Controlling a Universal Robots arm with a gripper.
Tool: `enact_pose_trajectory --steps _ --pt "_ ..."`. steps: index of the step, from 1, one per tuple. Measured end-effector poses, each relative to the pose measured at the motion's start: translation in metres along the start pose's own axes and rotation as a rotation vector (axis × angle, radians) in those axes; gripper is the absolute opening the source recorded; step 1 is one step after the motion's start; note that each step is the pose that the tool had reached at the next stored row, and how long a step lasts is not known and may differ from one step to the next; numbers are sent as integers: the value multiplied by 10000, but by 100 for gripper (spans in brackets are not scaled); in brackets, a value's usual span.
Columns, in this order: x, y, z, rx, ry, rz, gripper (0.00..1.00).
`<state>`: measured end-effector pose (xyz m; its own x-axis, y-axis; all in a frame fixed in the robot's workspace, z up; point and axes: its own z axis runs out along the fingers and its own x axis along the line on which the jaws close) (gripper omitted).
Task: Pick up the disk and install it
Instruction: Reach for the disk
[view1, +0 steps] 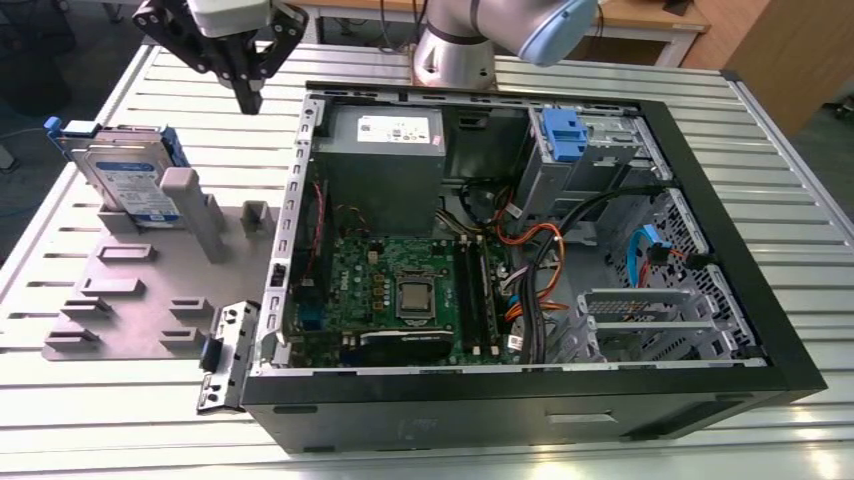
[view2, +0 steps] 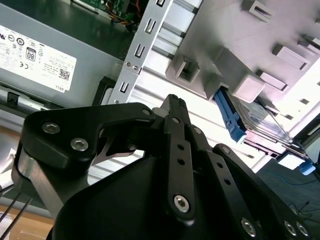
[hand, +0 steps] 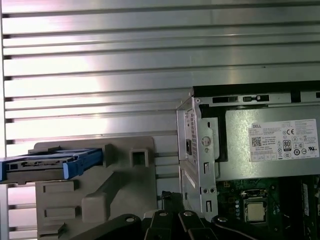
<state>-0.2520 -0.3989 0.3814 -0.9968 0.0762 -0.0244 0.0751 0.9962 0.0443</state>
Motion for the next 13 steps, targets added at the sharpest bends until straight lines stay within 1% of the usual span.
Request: enact_pose_trajectory --steps 13 --pt "168 -14 16 0 0 0 11"
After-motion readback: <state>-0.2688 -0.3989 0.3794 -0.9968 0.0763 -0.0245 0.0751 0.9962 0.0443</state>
